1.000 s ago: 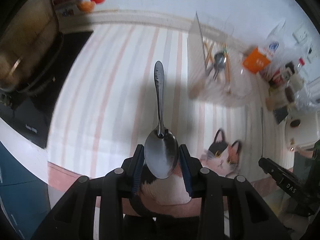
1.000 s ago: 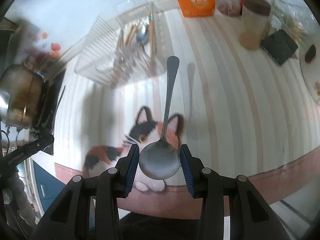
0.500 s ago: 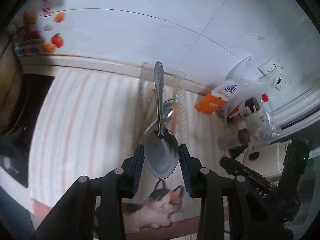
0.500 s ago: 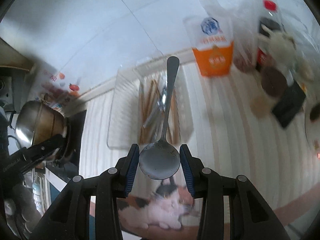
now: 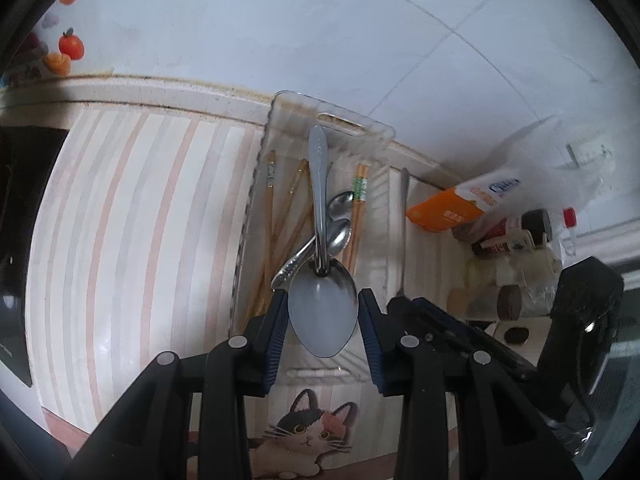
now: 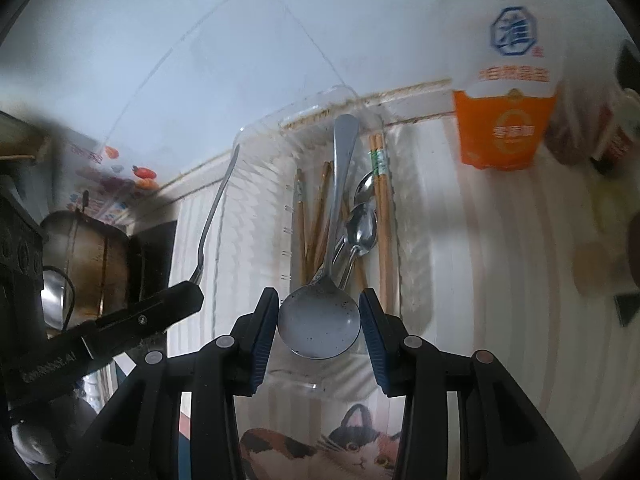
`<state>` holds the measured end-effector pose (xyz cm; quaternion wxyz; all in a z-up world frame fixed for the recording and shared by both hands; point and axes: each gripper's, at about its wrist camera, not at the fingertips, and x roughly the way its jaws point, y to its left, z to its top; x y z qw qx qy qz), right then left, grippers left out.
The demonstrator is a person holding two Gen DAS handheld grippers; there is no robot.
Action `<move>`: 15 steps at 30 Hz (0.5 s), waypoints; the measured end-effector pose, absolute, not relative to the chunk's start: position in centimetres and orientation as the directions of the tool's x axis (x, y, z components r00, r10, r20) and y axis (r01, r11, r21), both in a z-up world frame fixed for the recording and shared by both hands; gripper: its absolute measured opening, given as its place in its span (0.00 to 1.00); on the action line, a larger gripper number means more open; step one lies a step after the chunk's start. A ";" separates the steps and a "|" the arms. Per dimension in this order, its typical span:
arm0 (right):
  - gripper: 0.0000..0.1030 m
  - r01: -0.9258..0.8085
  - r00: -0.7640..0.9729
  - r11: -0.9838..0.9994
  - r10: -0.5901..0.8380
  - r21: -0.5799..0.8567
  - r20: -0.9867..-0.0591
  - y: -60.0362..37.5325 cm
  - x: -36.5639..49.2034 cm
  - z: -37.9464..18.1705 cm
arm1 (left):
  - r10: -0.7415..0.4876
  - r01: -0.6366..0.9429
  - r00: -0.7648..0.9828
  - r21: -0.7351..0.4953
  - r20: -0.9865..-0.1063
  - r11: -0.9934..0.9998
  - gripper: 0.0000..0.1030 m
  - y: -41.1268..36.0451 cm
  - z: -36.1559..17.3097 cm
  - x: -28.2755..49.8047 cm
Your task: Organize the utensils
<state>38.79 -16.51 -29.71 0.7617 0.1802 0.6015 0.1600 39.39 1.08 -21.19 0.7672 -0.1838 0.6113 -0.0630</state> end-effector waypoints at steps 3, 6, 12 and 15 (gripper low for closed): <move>0.43 -0.036 0.185 0.892 0.449 0.451 -0.874 -16.0 39.6 -31.1 | -0.318 -0.139 0.219 -0.352 -0.922 0.926 0.32 1.3 -21.8 39.9; 0.47 -0.017 0.163 0.900 0.433 0.437 -0.886 -16.2 39.9 -32.0 | -0.285 -0.143 0.215 -0.318 -0.934 0.937 0.32 1.3 -21.9 40.2; 0.67 -0.043 0.241 0.952 0.303 0.302 -0.922 -17.0 38.6 -30.3 | -0.067 -0.132 0.329 -0.116 -0.942 0.984 0.71 1.3 -20.3 38.9; 0.80 -0.056 0.302 0.985 0.172 0.163 -0.938 -17.3 37.5 -29.3 | 0.040 -0.127 0.379 -0.009 -0.924 0.992 0.86 1.3 -20.1 38.0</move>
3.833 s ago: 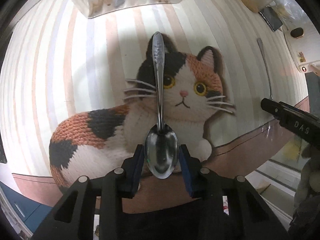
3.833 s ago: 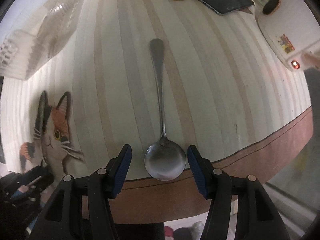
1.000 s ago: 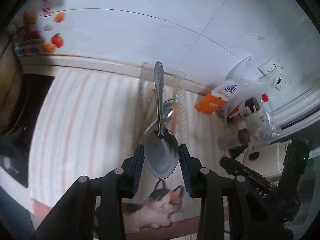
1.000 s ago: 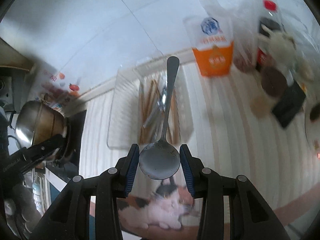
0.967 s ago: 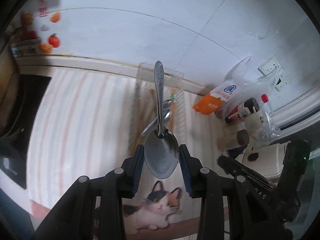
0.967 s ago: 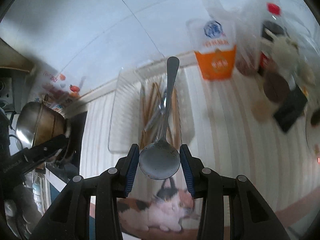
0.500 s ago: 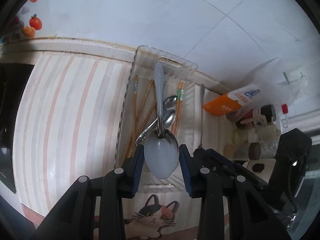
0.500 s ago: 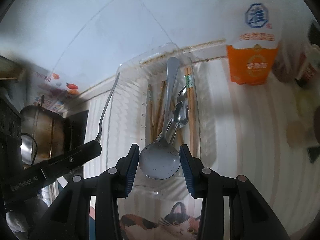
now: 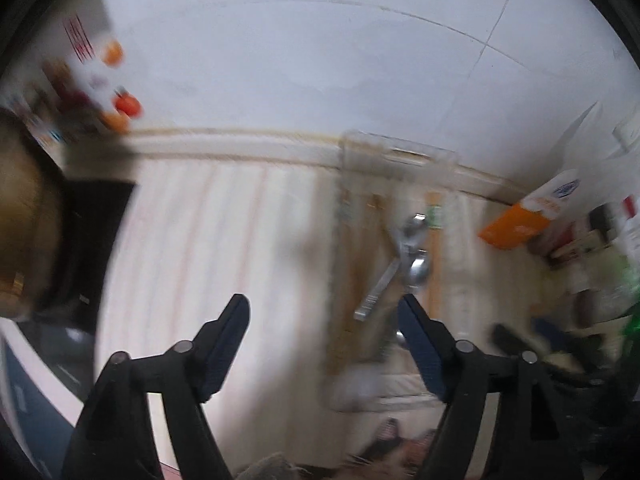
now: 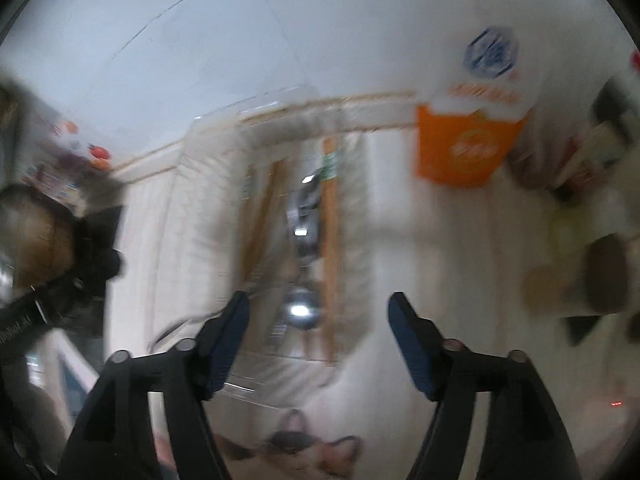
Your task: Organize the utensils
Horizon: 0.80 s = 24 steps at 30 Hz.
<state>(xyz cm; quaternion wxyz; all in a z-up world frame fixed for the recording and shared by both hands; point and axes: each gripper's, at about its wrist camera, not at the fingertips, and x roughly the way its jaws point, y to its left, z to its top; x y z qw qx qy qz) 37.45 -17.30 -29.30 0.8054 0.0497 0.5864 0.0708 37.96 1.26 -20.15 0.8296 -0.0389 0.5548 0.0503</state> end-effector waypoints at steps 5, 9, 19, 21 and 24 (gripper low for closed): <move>0.92 -0.055 0.347 0.998 0.058 0.042 -0.936 -17.9 36.0 -29.2 | 0.107 -0.123 0.395 0.063 -0.912 0.990 0.99 1.5 -21.3 36.4; 1.00 -0.075 0.360 0.997 0.019 -0.008 -0.933 -17.7 35.0 -29.4 | 0.128 -0.131 0.391 0.082 -0.911 0.988 1.00 1.5 -22.0 35.9; 1.00 -0.040 0.446 0.997 -0.041 -0.066 -0.894 -17.6 30.5 -25.9 | 0.126 -0.128 0.457 0.075 -0.881 0.989 1.00 1.2 -19.6 31.6; 1.00 -0.030 0.464 0.998 -0.042 -0.063 -0.885 -17.7 29.0 -24.5 | 0.116 -0.120 0.477 0.066 -0.871 0.991 1.00 1.2 -18.5 30.4; 1.00 -0.011 0.499 0.999 -0.026 -0.037 -0.866 -17.9 26.2 -21.9 | 0.090 -0.101 0.517 0.044 -0.851 0.994 1.00 1.3 -16.1 27.8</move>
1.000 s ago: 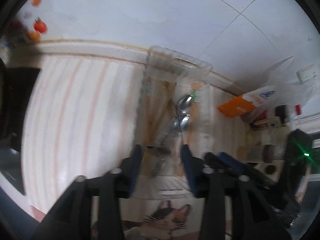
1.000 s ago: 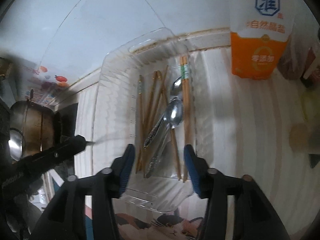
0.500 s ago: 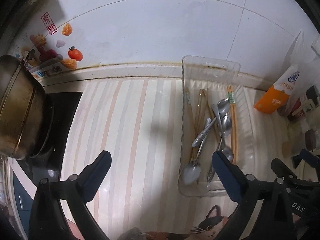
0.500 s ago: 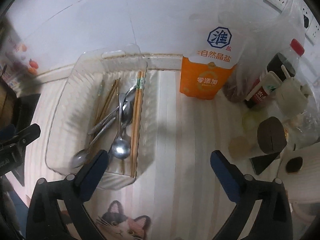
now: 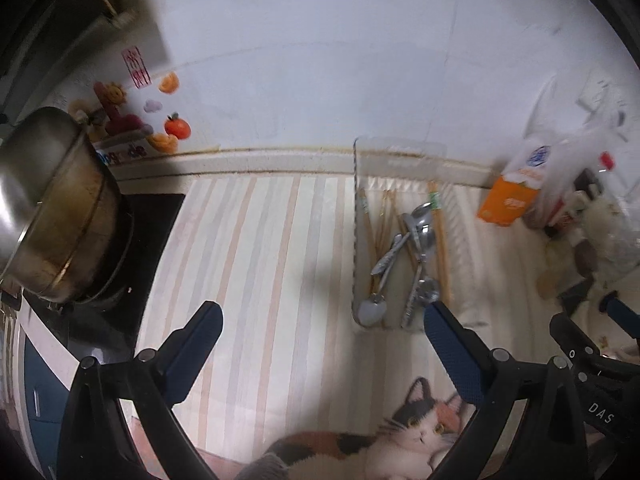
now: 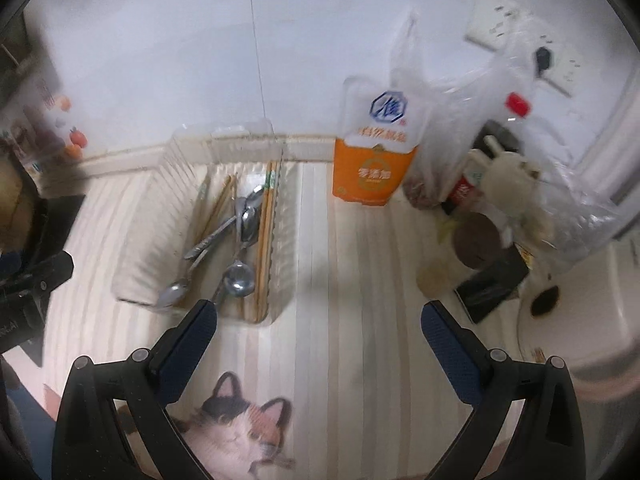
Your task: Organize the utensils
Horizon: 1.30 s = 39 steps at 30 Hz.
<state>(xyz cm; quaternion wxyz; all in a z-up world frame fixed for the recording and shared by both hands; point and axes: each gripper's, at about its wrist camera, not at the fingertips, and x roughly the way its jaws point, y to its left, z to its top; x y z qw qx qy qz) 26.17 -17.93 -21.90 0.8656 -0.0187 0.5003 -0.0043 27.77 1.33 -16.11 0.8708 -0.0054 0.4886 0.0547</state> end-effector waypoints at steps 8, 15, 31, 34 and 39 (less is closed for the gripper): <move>1.00 0.002 0.614 0.998 0.043 0.057 -0.788 -17.9 16.3 -13.4 | -0.003 -0.036 0.610 -0.031 -0.792 0.999 1.00 2.4 -8.6 18.8; 1.00 -0.019 0.681 0.994 0.093 0.110 -0.726 -17.8 7.6 -7.3 | -0.072 0.018 0.660 -0.080 -0.748 0.997 1.00 3.3 -3.2 11.9; 1.00 -0.118 0.725 0.985 0.173 0.127 -0.667 -17.8 2.4 -1.8 | -0.080 0.024 0.719 -0.089 -0.690 0.996 1.00 1.8 1.2 6.0; 1.00 -0.132 0.722 0.983 0.183 0.126 -0.667 -18.0 2.9 -1.6 | -0.068 0.009 0.720 -0.089 -0.691 0.996 1.00 1.5 1.1 6.1; 1.00 -0.142 0.722 0.982 0.190 0.126 -0.665 -18.5 3.3 -1.6 | -0.053 -0.019 0.719 -0.096 -0.693 0.995 1.00 1.3 0.8 6.4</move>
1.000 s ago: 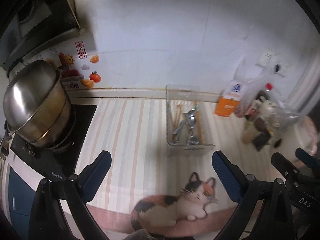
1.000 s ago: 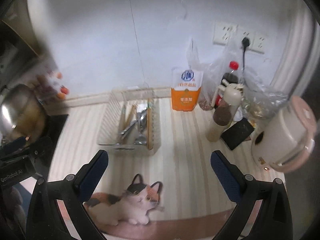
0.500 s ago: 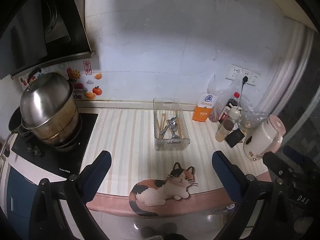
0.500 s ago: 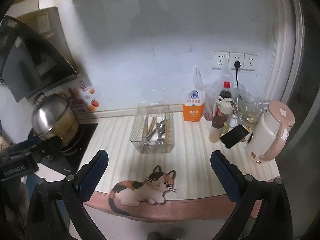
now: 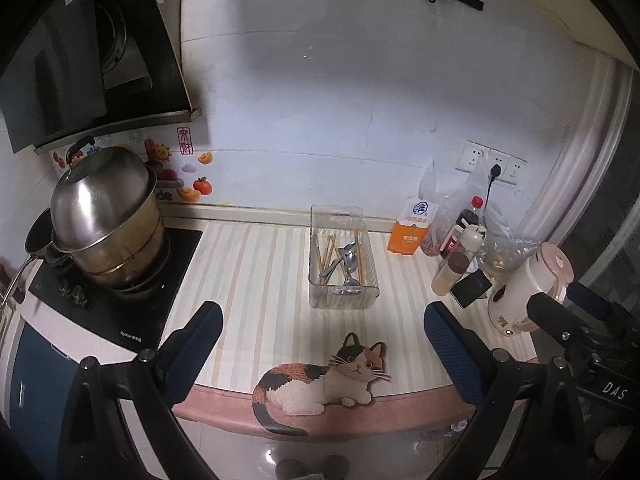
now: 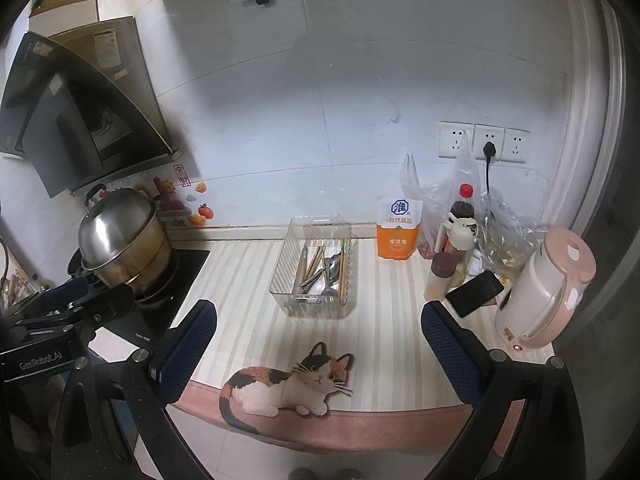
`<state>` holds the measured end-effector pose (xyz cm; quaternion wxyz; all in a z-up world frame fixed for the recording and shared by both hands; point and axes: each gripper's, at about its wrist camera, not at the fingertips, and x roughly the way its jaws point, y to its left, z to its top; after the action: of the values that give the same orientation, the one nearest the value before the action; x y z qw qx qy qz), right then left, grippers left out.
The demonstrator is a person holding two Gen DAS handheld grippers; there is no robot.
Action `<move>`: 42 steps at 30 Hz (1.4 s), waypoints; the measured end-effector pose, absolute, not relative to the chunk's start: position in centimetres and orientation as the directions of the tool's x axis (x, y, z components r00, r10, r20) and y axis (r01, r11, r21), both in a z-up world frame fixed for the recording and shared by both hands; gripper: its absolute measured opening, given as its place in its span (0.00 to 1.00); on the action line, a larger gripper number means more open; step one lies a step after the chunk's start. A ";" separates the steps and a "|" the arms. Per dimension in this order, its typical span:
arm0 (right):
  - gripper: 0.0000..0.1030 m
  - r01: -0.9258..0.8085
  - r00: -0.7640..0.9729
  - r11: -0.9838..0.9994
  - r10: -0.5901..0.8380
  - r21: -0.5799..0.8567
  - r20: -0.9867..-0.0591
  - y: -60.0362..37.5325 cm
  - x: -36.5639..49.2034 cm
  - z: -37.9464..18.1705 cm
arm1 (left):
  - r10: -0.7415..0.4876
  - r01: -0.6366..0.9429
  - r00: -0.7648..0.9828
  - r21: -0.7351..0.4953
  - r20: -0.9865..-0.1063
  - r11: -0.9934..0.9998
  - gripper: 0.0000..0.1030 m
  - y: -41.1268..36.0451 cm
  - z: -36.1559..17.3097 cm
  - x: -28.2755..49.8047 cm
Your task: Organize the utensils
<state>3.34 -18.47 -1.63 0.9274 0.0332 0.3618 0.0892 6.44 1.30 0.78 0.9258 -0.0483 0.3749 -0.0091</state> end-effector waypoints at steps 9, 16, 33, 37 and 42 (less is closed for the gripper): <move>1.00 -0.158 0.708 0.980 0.199 0.123 -0.678 -19.1 3.8 -1.9 | -0.045 -0.030 0.709 -0.094 -0.704 0.995 1.00 0.7 0.2 6.8; 1.00 -0.158 0.705 0.980 0.198 0.122 -0.681 -19.4 4.0 -2.1 | -0.046 -0.025 0.708 -0.090 -0.705 0.996 1.00 0.6 0.1 6.9; 1.00 -0.150 0.702 0.981 0.191 0.120 -0.686 -19.3 4.0 -2.5 | -0.044 -0.018 0.708 -0.081 -0.705 0.997 1.00 0.7 0.0 7.0; 1.00 -0.149 0.702 0.982 0.191 0.120 -0.686 -19.3 4.0 -2.5 | -0.045 -0.014 0.708 -0.078 -0.705 0.997 1.00 1.0 0.0 6.9; 1.00 -0.147 0.704 0.982 0.188 0.119 -0.685 -19.4 3.8 -2.8 | -0.050 -0.003 0.712 -0.074 -0.700 0.997 1.00 1.5 0.2 6.6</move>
<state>3.85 -19.39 -2.79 0.9225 0.0274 0.3740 0.0910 6.58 1.51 0.15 0.9245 -0.0347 0.3793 -0.0126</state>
